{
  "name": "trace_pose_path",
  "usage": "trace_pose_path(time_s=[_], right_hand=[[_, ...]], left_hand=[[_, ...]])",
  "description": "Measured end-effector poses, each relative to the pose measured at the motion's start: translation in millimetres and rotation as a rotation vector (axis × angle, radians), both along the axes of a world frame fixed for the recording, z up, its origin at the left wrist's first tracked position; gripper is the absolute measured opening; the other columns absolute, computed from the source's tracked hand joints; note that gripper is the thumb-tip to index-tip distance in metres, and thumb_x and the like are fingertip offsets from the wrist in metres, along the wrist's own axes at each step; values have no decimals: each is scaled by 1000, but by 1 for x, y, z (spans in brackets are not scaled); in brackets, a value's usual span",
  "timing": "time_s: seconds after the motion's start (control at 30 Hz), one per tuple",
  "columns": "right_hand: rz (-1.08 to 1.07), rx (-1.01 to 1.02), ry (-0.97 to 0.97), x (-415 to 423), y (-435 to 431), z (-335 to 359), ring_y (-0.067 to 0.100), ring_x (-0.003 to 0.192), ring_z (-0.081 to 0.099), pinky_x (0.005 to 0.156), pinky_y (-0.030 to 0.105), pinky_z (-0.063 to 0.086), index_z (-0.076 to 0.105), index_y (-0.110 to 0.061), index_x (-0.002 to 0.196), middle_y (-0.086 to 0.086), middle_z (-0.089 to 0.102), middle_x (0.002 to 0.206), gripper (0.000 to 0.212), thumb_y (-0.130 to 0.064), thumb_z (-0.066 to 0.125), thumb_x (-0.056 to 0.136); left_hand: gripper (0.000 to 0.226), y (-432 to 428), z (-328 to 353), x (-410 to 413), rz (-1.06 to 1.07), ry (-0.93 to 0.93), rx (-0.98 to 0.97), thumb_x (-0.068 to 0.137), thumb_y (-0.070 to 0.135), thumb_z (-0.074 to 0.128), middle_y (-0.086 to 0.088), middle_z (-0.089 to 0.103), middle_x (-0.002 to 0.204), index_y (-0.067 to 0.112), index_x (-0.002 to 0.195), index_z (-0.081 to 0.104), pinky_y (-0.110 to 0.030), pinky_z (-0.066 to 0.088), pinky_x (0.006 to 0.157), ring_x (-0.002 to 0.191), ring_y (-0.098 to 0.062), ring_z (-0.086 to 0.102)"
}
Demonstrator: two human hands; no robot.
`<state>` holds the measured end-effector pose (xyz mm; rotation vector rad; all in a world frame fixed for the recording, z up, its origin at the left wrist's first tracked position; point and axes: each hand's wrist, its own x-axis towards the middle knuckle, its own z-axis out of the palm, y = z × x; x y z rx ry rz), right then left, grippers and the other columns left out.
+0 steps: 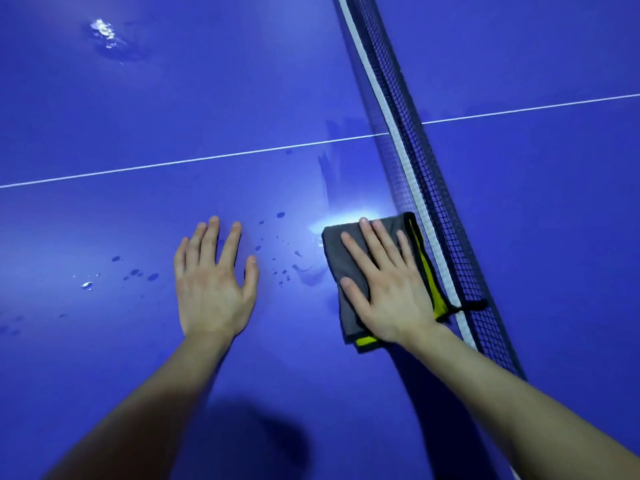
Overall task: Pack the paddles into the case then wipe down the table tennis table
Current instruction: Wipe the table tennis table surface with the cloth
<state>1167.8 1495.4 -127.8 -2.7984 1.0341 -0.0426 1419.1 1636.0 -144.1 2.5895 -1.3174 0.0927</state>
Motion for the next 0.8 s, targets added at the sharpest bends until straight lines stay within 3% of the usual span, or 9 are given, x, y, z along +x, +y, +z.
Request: trace_pose_path(time_s=[0.1, 0.27, 0.57, 0.63, 0.73, 0.8], right_hand=[[-50, -28, -32, 45, -72, -5, 21, 170, 7, 137, 54, 8, 26, -29, 173, 5, 14, 183, 70, -57, 33, 110], [-176, 42, -23, 119, -169, -5, 18, 170, 4, 137, 47, -3, 24, -30, 174, 4, 9, 184, 71, -56, 30, 109], [-136, 62, -82, -44, -1, 0, 18, 169, 10, 137, 53, 13, 31, -16, 172, 4, 16, 182, 68, -31, 39, 106], [-136, 70, -88, -38, -17, -1, 18, 169, 13, 137, 50, 10, 33, -15, 171, 4, 19, 182, 68, -31, 41, 106], [-207, 84, -136, 21, -89, -6, 21, 168, 16, 136, 32, -4, 35, -14, 170, 7, 20, 181, 67, -34, 43, 107], [-297, 90, -137, 71, -147, -11, 23, 168, 14, 136, 35, -4, 33, -13, 171, 10, 21, 181, 70, -38, 39, 105]], left_hand=[[60, -1, 1, 1, -3, -5, -2, 109, 49, 40, -11, 37, 170, 20, 161, 48, -53, 22, 129, 157, -33, 31], [59, -1, 2, 1, 4, -15, -31, 108, 49, 41, -10, 39, 169, 21, 159, 50, -52, 23, 129, 156, -33, 33], [61, -1, 3, 1, -3, -1, 2, 108, 50, 38, -11, 37, 170, 20, 160, 48, -53, 22, 129, 157, -32, 30], [61, -1, 3, 1, -6, -8, 11, 108, 50, 38, -11, 36, 170, 20, 160, 47, -53, 22, 129, 158, -32, 30], [61, -2, 2, 1, -1, -1, 7, 107, 50, 39, -10, 36, 170, 20, 160, 48, -52, 22, 129, 158, -32, 30], [61, -3, 2, 1, 0, 4, 1, 107, 50, 40, -10, 37, 170, 21, 160, 48, -52, 22, 129, 157, -32, 31]])
